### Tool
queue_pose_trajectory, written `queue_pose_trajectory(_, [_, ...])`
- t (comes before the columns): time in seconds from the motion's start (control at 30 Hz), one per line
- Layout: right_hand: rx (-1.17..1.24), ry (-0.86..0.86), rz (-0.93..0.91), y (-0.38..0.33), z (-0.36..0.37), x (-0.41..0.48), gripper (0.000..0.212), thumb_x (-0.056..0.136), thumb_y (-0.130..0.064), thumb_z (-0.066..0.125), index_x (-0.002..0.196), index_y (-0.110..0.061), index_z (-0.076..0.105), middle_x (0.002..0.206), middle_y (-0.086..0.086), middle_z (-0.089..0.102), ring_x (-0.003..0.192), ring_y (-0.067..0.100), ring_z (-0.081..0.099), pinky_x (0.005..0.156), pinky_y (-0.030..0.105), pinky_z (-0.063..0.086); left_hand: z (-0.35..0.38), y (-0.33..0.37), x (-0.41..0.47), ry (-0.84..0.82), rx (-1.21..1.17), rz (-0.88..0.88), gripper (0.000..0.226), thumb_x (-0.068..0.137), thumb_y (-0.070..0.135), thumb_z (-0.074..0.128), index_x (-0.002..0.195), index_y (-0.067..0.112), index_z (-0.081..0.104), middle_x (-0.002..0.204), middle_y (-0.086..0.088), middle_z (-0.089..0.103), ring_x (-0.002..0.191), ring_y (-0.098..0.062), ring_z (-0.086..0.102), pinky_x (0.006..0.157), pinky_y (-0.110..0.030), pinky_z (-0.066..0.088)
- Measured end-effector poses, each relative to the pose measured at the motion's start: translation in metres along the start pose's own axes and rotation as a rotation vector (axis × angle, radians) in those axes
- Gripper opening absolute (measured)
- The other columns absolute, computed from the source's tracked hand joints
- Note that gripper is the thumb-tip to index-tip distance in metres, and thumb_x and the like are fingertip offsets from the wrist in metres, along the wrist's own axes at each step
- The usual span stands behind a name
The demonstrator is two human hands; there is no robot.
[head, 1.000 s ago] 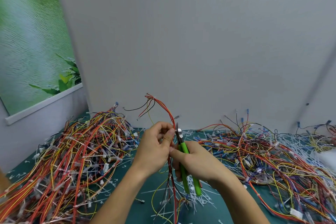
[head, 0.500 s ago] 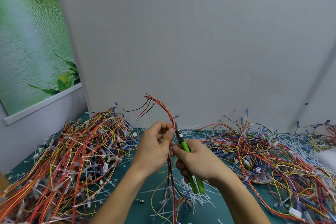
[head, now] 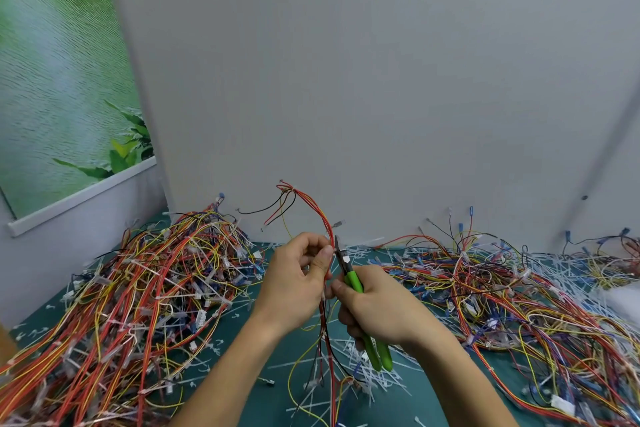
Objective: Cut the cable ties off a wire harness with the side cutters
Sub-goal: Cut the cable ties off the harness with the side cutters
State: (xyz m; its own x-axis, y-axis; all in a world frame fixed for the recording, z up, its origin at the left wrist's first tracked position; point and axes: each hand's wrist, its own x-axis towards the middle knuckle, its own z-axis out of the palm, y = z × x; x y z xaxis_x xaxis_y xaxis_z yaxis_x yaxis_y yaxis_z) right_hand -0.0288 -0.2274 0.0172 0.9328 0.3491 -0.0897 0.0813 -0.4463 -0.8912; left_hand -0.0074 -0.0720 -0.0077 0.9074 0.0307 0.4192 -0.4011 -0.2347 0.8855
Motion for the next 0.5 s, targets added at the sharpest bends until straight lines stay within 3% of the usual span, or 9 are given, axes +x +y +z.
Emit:
queue_pose_trajectory(0.17, [0.089, -0.055, 0.015, -0.006, -0.002, -0.005, 0.023, 0.110, -0.021, 0.047, 0.098, -0.006, 0.058, 0.063, 0.007, 0.056, 0.049, 0.018, 0.055, 0.051, 0.036, 0.056, 0.002, 0.001, -0.002, 0.005, -0.011, 0.013, 0.009, 0.099, 0.018, 0.062, 0.094, 0.025, 0.063, 0.079, 0.004, 0.068, 0.073, -0.020, 0.068, 0.061, -0.028, 0.058])
queue_pose_trajectory(0.37, [0.208, -0.182, 0.020, -0.012, -0.005, -0.012, 0.028, 0.110, -0.021, 0.047, 0.091, -0.003, 0.056, 0.075, 0.014, 0.061, 0.064, 0.028, 0.065, 0.078, 0.055, 0.060, 0.000, 0.001, -0.002, -0.004, 0.056, 0.051, 0.006, 0.099, 0.024, 0.061, 0.096, 0.029, 0.063, 0.081, 0.007, 0.068, 0.081, -0.014, 0.068, 0.066, -0.025, 0.057])
queue_pose_trajectory(0.5, [0.166, -0.125, 0.023, -0.009, -0.004, -0.008, 0.025, 0.110, -0.021, 0.046, 0.100, -0.002, 0.058, 0.063, 0.005, 0.053, 0.054, 0.021, 0.053, 0.059, 0.041, 0.056, -0.001, 0.002, -0.003, -0.006, 0.038, 0.044, 0.006, 0.099, 0.023, 0.061, 0.095, 0.027, 0.063, 0.079, 0.006, 0.066, 0.076, -0.015, 0.065, 0.060, -0.028, 0.056])
